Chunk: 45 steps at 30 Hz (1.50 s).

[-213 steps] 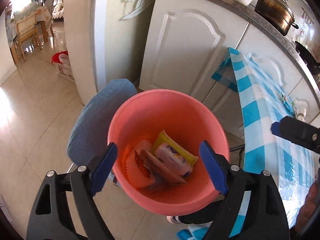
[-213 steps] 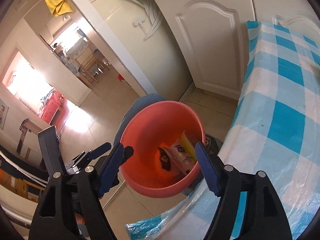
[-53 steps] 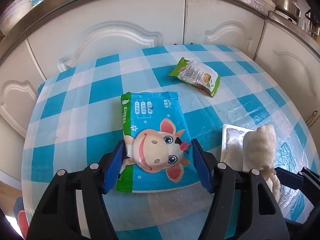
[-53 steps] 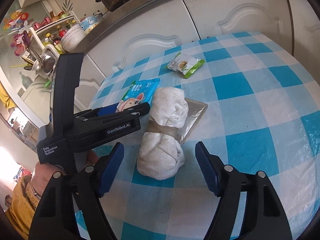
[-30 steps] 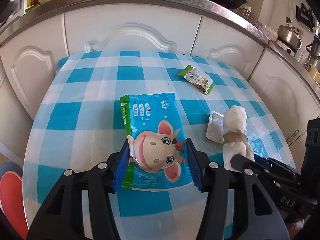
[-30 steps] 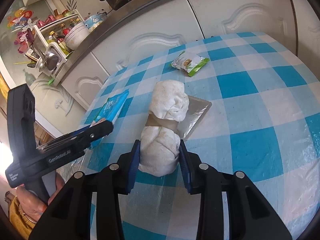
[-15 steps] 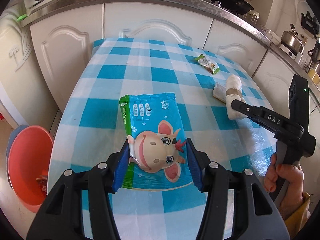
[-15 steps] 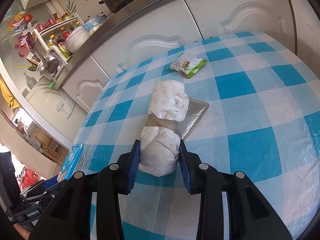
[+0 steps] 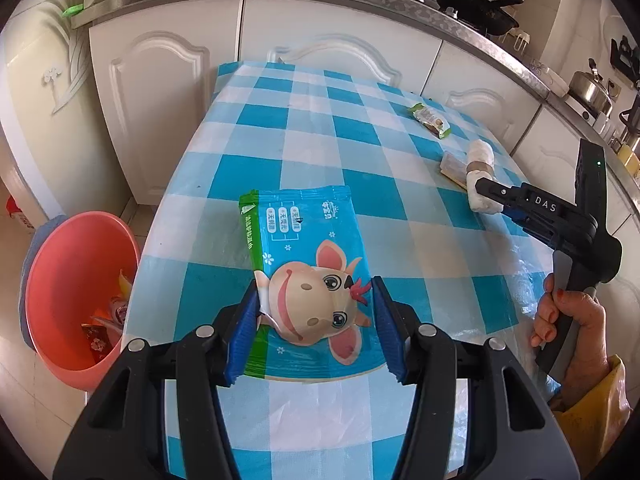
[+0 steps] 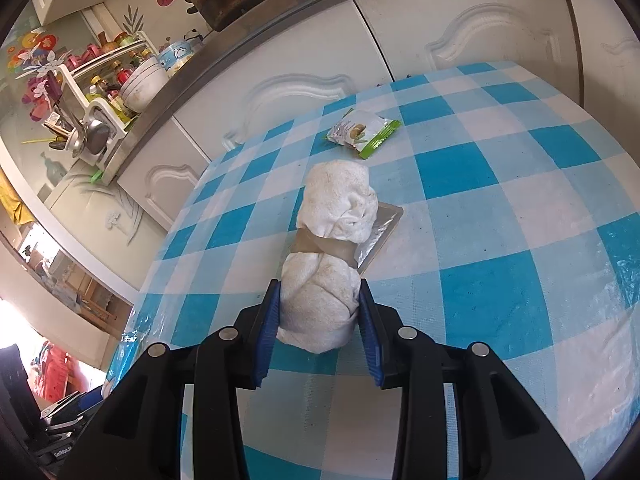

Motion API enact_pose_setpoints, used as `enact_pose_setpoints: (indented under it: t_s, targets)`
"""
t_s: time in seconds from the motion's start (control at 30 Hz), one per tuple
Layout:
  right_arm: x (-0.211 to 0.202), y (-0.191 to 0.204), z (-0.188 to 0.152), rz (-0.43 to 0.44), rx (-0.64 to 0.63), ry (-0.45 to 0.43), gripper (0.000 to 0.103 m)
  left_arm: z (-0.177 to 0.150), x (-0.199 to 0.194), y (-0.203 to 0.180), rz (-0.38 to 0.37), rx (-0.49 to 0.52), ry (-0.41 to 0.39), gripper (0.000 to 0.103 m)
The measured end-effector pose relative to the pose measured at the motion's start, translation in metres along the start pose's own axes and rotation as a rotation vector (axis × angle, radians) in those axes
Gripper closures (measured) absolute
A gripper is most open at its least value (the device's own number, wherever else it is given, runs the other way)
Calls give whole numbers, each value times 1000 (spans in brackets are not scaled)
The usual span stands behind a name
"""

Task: Collect trash
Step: 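Carry the wipes packet and towel to the red bucket and release both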

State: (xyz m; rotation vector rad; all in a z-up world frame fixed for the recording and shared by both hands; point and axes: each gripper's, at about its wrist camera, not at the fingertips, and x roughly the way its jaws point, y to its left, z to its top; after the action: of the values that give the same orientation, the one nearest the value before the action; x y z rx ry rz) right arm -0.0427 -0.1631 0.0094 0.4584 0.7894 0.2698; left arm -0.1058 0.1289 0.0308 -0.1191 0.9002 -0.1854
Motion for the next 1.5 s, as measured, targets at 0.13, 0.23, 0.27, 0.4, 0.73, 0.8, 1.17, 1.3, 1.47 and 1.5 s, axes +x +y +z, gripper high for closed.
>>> enact_pose_setpoints:
  t_s: [0.13,0.23,0.27,0.4,0.73,0.8,1.17,1.3,1.47,1.5]
  targets:
    - [0,-1,0,-5,4,2,64,-3,-1,7,-20,-13,-11,48]
    - [-1,-1,0,-11,6,0,64,-7,-4,14,-29,-20,-17,48]
    - [0,-1,0,-13,7,1,64,-8,-5,15,-34,-22,-18,48]
    - [-1,-1,0,-15,5,-1,64,-10,-9,24,-44,-42,-34,48]
    - [-3,0,1,-5,-2,-7,64,-1,-16,49,-33,-91,-74,48]
    - [-5,0,0,-1,-1,-20,64,3,-16,55,-24,-101,-86,48]
    - [-12,16,-2,14,-74,-61,64,20,-6,94,63,-172,-114,48]
    - [-16,27,-2,-7,-99,-67,64,21,-3,114,102,-199,-105,48]
    - [-20,67,5,34,-170,-60,64,20,-2,145,161,-249,-101,48]
    - [-18,79,6,58,-186,-49,64,19,-3,153,176,-261,-102,48]
